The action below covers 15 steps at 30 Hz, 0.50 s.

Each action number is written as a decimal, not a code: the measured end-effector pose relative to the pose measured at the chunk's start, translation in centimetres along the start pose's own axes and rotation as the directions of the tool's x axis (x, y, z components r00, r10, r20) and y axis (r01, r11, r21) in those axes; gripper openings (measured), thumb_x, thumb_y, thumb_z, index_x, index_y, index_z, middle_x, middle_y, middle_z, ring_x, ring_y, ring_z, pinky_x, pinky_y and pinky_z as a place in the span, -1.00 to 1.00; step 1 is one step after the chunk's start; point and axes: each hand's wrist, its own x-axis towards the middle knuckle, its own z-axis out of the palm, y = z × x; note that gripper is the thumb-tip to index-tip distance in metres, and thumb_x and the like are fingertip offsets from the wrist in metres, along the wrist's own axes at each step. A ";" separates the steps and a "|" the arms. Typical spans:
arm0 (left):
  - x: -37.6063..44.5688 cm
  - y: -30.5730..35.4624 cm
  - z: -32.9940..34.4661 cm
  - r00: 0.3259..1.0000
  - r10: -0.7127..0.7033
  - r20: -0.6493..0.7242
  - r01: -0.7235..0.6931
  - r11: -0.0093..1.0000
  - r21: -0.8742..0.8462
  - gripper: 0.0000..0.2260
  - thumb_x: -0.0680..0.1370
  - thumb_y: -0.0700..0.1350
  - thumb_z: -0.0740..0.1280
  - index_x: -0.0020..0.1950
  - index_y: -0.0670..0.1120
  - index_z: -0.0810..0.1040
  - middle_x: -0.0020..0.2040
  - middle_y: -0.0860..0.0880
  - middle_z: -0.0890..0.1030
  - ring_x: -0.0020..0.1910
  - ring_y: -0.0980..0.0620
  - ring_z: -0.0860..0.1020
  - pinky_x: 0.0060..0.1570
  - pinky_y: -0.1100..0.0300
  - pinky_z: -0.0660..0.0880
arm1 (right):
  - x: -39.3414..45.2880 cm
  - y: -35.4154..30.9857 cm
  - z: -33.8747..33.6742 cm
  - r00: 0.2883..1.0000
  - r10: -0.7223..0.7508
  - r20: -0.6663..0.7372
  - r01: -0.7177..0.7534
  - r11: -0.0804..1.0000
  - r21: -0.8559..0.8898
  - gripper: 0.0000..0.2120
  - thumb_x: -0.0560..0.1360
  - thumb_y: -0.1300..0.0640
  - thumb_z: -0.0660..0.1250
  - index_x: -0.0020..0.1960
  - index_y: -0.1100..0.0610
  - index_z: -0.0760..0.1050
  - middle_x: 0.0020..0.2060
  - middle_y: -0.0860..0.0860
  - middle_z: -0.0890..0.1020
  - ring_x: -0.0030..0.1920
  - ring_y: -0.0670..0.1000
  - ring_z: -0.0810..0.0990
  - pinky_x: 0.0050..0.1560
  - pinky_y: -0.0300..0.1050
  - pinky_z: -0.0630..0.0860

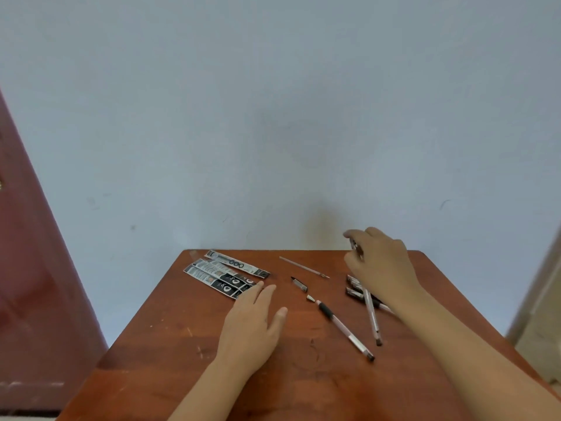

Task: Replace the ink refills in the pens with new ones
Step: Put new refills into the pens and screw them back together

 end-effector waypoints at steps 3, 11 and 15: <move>1.5 1.1 -0.8 0.997 0.007 -0.083 -0.019 0.989 -0.144 -0.57 0.58 0.08 0.09 0.44 0.05 0.14 0.44 0.09 0.22 0.41 0.15 0.16 0.34 0.26 0.12 | 0.8 0.3 -1.3 0.983 0.165 -0.084 -0.124 0.922 0.366 -0.79 0.42 0.25 0.23 0.03 0.13 0.52 -0.24 0.00 0.49 -0.21 0.00 0.45 -0.12 -0.17 0.36; 4.4 3.4 2.0 0.966 0.186 -0.178 -0.162 0.977 0.138 -0.64 0.54 0.08 0.19 0.29 -0.03 0.40 0.16 0.03 0.56 0.16 0.03 0.51 0.25 0.05 0.32 | -0.9 1.8 5.1 0.922 0.315 0.227 -0.378 0.601 0.704 -0.80 0.39 0.27 0.33 -0.34 0.03 0.47 -0.33 0.01 0.54 -0.28 -0.04 0.47 -0.30 -0.22 0.37; 4.8 2.1 3.6 0.973 0.229 0.026 -0.227 0.972 -0.054 -0.65 0.59 -0.18 0.09 0.38 0.01 0.29 0.25 0.01 0.47 0.22 0.04 0.41 0.19 0.24 0.29 | -1.9 2.6 6.4 0.944 0.146 0.296 -0.318 0.641 0.699 -0.83 0.44 0.23 0.31 -0.28 0.01 0.52 -0.30 -0.10 0.58 -0.21 -0.11 0.53 -0.19 -0.34 0.41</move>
